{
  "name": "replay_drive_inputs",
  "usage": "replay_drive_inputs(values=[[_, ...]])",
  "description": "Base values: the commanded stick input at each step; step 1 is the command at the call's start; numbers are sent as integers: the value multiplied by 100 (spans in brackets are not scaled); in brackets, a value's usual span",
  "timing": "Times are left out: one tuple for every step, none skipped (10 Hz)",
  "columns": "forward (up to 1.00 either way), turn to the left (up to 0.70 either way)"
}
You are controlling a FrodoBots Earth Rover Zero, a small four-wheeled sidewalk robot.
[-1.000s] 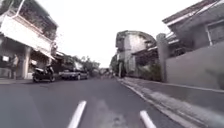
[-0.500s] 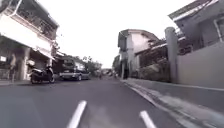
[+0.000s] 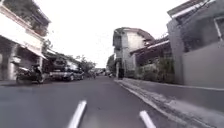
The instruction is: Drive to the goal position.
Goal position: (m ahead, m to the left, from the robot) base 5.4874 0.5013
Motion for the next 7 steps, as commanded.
replay_drive_inputs(values=[[100,0],[100,0],[100,0],[100,0],[100,0],[100,0],[100,0]])
